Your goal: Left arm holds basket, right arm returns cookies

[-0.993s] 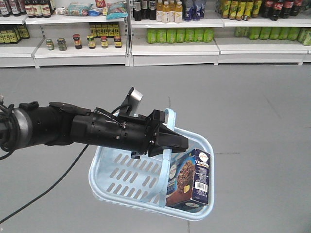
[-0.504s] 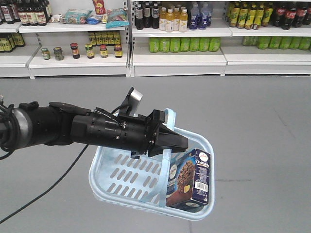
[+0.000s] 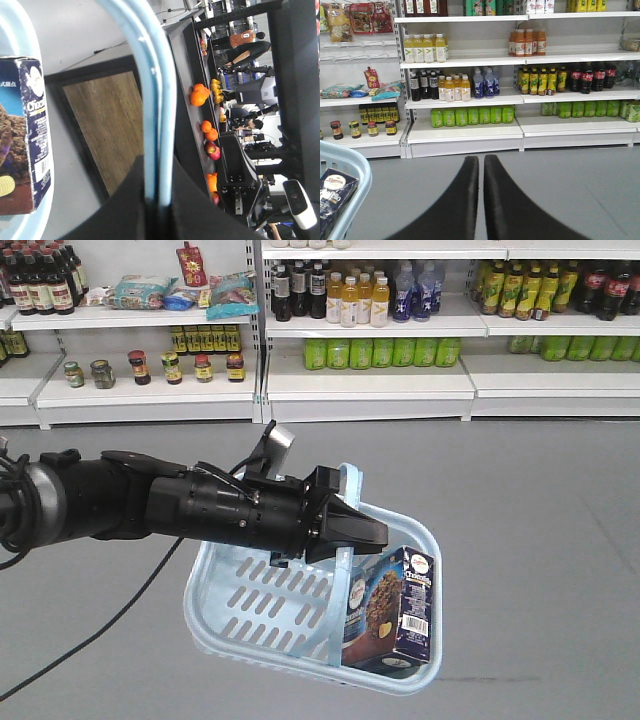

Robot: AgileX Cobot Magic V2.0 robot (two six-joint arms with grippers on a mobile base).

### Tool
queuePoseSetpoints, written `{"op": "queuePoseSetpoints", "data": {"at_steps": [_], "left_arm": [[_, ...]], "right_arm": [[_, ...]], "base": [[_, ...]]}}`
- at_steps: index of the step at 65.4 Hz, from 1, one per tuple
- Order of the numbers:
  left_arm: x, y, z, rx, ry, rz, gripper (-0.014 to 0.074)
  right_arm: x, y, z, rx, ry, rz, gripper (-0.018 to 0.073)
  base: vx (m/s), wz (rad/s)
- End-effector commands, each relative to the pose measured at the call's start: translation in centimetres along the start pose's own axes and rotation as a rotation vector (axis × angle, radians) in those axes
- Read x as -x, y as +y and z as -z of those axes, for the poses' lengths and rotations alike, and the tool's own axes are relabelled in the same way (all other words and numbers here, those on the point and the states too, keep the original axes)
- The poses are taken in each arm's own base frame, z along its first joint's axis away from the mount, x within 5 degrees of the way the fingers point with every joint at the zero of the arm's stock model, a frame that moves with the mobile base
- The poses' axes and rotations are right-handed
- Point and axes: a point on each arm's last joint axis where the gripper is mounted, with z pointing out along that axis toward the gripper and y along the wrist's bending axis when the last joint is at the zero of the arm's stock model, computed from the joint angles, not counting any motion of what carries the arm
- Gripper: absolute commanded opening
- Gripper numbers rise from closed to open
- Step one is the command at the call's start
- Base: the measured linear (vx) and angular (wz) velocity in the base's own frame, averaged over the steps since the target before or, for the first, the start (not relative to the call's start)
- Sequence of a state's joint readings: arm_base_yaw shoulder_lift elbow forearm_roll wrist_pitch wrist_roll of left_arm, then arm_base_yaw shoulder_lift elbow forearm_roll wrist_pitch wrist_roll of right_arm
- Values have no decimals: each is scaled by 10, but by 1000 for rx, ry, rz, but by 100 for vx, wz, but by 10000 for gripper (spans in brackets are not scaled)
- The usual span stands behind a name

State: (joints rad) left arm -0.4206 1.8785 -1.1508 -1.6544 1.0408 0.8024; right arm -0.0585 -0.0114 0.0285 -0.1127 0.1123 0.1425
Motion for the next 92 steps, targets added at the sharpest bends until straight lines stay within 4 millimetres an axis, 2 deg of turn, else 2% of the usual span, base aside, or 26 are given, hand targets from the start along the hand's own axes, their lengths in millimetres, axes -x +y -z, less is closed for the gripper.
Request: {"op": "queuePoseSetpoints", "data": {"at_steps": [1,92], "left_arm": [[4,-42,9,-159,-48,-40,-3],[4,-42,9,-159,-49,-40,-3]], "right_arm": [[1,1,0,8,-61,16,-6],[1,1,0,8,-61,16,-6]], "base": [[39,1],[39,3]]}}
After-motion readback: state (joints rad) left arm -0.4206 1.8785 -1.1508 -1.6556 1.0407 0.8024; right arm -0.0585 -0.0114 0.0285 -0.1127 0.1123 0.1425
